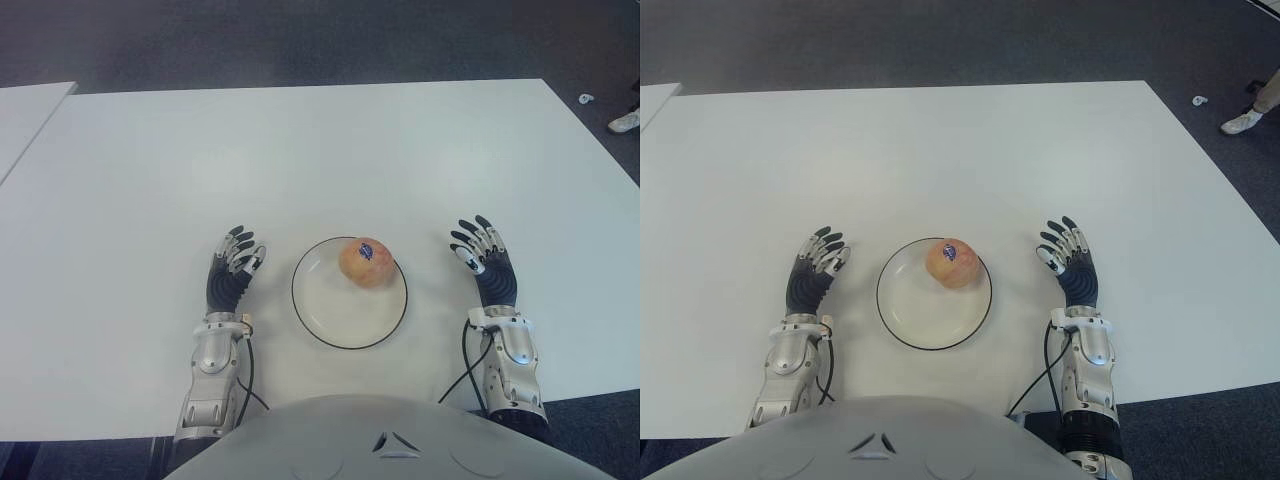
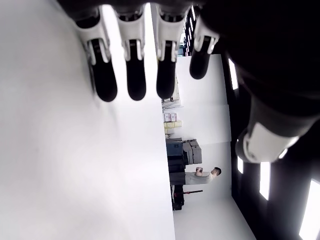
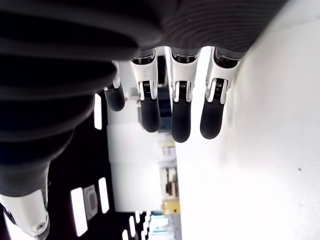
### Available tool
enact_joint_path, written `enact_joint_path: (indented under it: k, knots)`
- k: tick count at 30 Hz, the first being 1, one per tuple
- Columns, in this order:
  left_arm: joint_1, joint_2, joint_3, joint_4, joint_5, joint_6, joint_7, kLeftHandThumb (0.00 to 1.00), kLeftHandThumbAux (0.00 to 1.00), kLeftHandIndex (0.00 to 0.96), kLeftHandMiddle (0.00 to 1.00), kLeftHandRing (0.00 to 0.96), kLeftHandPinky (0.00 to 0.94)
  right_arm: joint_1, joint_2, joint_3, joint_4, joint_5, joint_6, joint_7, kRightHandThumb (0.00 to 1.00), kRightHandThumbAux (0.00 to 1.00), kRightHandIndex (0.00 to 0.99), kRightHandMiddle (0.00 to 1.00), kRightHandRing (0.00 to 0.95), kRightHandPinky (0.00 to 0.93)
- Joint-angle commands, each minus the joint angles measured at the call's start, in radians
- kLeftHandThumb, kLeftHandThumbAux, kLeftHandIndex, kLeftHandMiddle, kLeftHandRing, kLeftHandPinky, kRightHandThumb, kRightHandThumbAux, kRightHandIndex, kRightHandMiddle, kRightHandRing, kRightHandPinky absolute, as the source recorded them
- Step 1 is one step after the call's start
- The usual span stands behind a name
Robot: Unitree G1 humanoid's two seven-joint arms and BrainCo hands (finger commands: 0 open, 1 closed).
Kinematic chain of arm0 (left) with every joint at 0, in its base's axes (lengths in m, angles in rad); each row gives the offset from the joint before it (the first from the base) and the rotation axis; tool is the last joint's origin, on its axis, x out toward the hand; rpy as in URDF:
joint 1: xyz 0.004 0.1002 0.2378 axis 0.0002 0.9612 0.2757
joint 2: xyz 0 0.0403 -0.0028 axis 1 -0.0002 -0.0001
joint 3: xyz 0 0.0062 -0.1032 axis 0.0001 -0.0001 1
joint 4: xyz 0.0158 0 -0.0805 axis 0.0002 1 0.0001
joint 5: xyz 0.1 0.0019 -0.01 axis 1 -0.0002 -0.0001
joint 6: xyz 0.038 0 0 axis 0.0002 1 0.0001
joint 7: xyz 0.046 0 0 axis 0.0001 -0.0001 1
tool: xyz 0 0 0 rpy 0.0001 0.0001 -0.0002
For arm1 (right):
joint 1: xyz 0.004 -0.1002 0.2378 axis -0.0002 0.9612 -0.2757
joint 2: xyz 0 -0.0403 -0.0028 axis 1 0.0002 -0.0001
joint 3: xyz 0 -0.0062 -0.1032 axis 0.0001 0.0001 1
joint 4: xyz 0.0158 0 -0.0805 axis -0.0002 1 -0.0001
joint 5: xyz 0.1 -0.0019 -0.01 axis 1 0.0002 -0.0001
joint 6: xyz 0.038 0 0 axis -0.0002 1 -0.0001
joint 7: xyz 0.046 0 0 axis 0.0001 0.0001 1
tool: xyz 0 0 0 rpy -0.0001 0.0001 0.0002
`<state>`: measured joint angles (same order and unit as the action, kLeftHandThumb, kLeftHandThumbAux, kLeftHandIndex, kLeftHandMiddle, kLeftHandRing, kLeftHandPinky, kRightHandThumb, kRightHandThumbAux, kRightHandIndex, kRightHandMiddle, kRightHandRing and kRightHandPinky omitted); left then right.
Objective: Put the apples into the plate.
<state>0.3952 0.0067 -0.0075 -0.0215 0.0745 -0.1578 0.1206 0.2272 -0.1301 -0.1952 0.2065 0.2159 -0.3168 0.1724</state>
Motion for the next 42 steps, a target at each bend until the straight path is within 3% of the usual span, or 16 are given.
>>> enact_joint_path:
  k: [1,13,24,31,37,42]
  knots:
    - [-0.002,-0.006,0.009,0.074,-0.016,0.04,-0.013,0.289,0.642,0.152,0.242,0.268,0.293,0.04,0.009,0.01,0.076,-0.017,0.057,0.004,0.421,0.657,0.092,0.208,0.247,0.29]
    - [-0.002,-0.004,0.001,0.085,-0.044,0.031,-0.046,0.257,0.638,0.141,0.236,0.278,0.312,0.039,0.008,0.012,0.076,-0.036,0.046,-0.012,0.422,0.65,0.092,0.193,0.225,0.256]
    - [0.018,-0.007,-0.006,0.065,-0.052,0.062,-0.061,0.256,0.649,0.068,0.241,0.28,0.293,0.051,-0.004,0.016,0.05,-0.043,0.086,-0.011,0.424,0.651,0.095,0.189,0.215,0.252]
    - [0.026,-0.012,-0.014,0.072,-0.062,0.058,-0.078,0.218,0.634,0.079,0.239,0.28,0.295,0.05,-0.012,0.018,0.05,-0.036,0.101,-0.006,0.422,0.661,0.094,0.191,0.222,0.269]
    - [0.038,-0.028,-0.018,0.085,-0.084,0.037,-0.092,0.2,0.63,0.108,0.25,0.288,0.314,0.046,-0.009,0.02,0.056,-0.035,0.086,-0.009,0.419,0.676,0.103,0.197,0.232,0.274]
    - [0.127,-0.044,-0.048,0.071,-0.08,-0.052,-0.102,0.186,0.63,0.116,0.244,0.278,0.3,0.059,-0.022,0.024,0.044,-0.048,0.091,-0.006,0.394,0.679,0.104,0.191,0.225,0.256]
